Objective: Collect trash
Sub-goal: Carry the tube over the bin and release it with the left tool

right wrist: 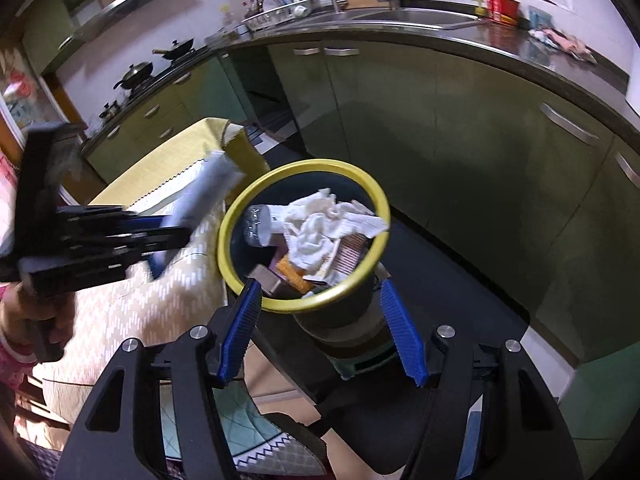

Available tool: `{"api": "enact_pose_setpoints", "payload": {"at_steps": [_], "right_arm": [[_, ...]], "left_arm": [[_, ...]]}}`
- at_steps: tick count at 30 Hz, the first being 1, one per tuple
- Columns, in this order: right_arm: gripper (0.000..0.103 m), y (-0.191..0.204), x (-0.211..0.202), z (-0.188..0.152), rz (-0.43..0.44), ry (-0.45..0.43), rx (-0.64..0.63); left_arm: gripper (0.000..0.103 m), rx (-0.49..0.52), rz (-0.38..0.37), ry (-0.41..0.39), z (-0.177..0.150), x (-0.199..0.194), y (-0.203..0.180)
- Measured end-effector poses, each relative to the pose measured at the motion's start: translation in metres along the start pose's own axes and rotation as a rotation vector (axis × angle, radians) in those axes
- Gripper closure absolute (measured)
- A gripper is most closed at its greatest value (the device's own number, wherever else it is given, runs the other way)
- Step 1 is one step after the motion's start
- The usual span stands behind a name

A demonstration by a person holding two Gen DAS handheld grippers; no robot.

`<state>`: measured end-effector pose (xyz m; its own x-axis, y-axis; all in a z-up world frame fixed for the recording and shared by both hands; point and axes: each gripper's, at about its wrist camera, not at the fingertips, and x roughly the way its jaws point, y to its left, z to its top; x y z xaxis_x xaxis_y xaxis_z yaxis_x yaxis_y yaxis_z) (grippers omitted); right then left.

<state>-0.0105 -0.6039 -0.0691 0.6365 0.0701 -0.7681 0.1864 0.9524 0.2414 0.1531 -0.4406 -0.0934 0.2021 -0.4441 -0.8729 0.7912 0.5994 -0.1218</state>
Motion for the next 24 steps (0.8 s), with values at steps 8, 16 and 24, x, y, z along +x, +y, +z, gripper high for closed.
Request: {"api": "enact_pose_setpoints", "payload": {"at_steps": [8,16,24], "right_arm": [[0.041,-0.008,-0.005,-0.007,0.002,-0.008,0.014],[0.041,-0.002,-0.008,-0.006,0.005,-0.011,0.013],[0.041,0.009,-0.017,-0.011,0.019,-0.021,0.003]], "left_arm": [[0.080,-0.142,0.019,0.094,0.038,0.076,0.001],[0.040,-0.254,0.068,0.084,0.046,0.095,0.021],[0.023,-0.227,0.050,-0.055,0.007,0.016,0.030]]}}
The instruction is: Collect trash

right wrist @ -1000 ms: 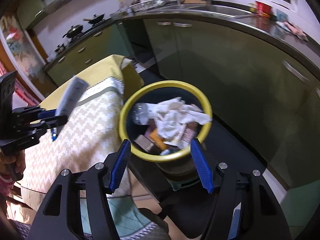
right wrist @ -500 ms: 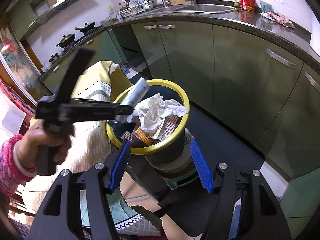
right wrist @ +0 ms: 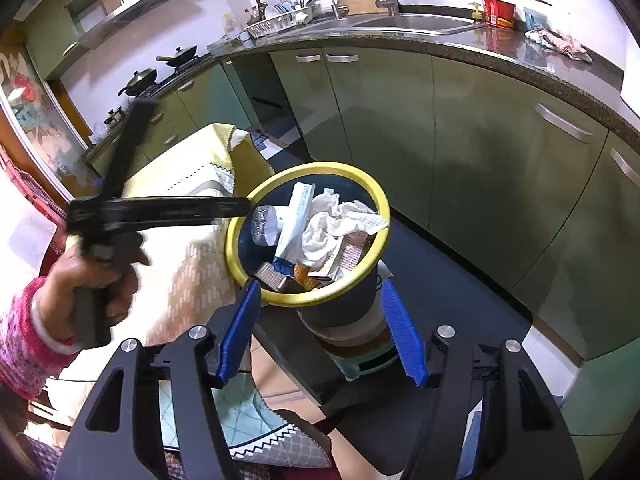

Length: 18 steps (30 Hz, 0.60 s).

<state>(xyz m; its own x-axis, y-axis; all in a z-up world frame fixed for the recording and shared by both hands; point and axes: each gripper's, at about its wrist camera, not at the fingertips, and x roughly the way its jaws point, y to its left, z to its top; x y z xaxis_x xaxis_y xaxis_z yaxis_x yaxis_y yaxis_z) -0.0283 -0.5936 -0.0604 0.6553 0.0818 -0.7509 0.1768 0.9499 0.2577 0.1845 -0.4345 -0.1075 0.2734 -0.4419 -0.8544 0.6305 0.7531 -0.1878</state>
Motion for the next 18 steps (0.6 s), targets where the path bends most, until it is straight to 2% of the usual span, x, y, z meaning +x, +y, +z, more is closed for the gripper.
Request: {"api": "enact_pose_setpoints", "payload": {"at_steps": [2,4,6,10,11,13,15,18], "right_arm": [[0.041,0.007,0.003,-0.004,0.015,0.009,-0.012],[0.041,0.017,0.007,-0.007,0.034,0.021,-0.029],[0.039,0.028,0.010,-0.011,0.051,0.029,-0.049],[0.029,0.054,0.014,-0.018,0.107,0.030,-0.084],[0.028,0.060,0.013,-0.020,0.119,0.025,-0.091],[0.014,0.076,0.009,-0.024,0.144,0.012,-0.113],[0.005,0.093,0.001,-0.030,0.157,-0.012,-0.150],[0.005,0.115,-0.015,-0.039,0.140,-0.056,-0.209]], "left_arm": [[0.013,0.011,0.024,-0.070,-0.021,-0.034,0.009],[0.013,0.021,0.050,-0.147,-0.043,-0.069,0.020],[0.007,0.026,0.119,-0.235,-0.067,-0.105,0.031],[0.007,-0.011,0.263,-0.382,-0.121,-0.172,0.059],[0.007,-0.032,0.302,-0.403,-0.137,-0.187,0.066],[0.007,-0.073,0.376,-0.425,-0.162,-0.209,0.080],[0.007,-0.135,0.459,-0.449,-0.187,-0.231,0.093],[0.007,-0.214,0.530,-0.490,-0.217,-0.261,0.108]]}}
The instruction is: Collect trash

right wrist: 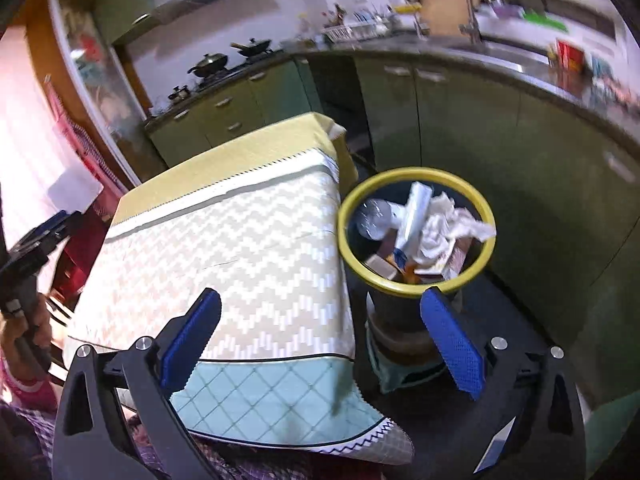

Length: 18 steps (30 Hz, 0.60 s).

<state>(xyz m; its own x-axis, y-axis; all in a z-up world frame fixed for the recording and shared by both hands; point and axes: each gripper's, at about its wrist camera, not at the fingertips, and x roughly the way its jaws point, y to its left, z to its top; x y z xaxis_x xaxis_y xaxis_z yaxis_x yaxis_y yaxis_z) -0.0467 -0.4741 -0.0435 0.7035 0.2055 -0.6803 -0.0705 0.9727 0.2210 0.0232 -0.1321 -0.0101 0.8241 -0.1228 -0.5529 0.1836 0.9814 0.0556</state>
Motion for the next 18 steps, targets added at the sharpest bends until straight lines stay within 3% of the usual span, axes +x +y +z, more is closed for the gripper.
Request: {"api": "enact_pose_setpoints", "payload": {"at_steps": [4,11,18], "right_arm": [[0.005,0.034,-0.015,-0.008,-0.063,-0.029,-0.096],[0.005,0.067,-0.029,-0.014,-0.058,-0.093,-0.136],[0.005,0.086,-0.038,-0.007,-0.077,-0.186,-0.154]], "left_arm": [[0.007,-0.071,0.088,-0.013,-0.019,-0.034,0.035],[0.007,-0.128,0.199,-0.039,-0.048,-0.067,0.065],[0.007,-0.177,0.212,-0.092,-0.055,-0.088,0.083]]}}
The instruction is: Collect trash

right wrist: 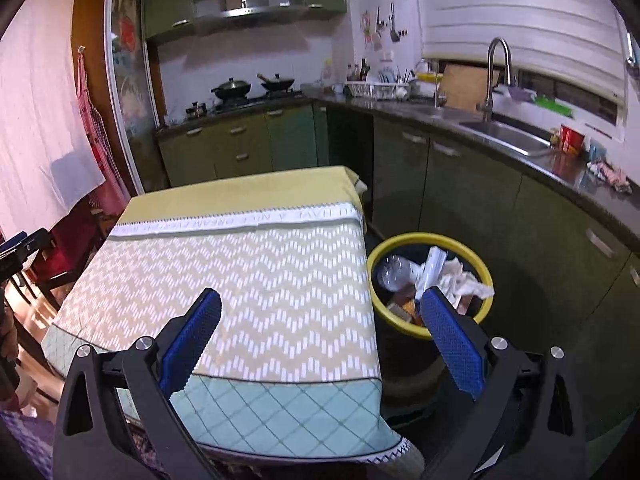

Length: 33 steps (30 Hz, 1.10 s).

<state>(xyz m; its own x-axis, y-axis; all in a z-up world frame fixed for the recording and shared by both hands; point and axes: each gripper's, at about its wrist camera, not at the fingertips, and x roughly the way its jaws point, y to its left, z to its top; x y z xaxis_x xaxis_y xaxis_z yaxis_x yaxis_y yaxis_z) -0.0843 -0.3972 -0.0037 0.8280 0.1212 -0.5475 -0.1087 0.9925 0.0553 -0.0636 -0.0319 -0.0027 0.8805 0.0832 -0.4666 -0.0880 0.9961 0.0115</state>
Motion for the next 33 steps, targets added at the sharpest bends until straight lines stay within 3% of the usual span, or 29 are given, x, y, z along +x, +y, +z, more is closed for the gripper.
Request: {"api": "enact_pose_setpoints", "payload": {"at_steps": [33], "right_arm": [[0.005,0.002,0.003,0.002,-0.047,-0.029,0.003]], "left_arm": [[0.007,0.027,-0.022,0.018,-0.004,0.003,-0.010]]}}
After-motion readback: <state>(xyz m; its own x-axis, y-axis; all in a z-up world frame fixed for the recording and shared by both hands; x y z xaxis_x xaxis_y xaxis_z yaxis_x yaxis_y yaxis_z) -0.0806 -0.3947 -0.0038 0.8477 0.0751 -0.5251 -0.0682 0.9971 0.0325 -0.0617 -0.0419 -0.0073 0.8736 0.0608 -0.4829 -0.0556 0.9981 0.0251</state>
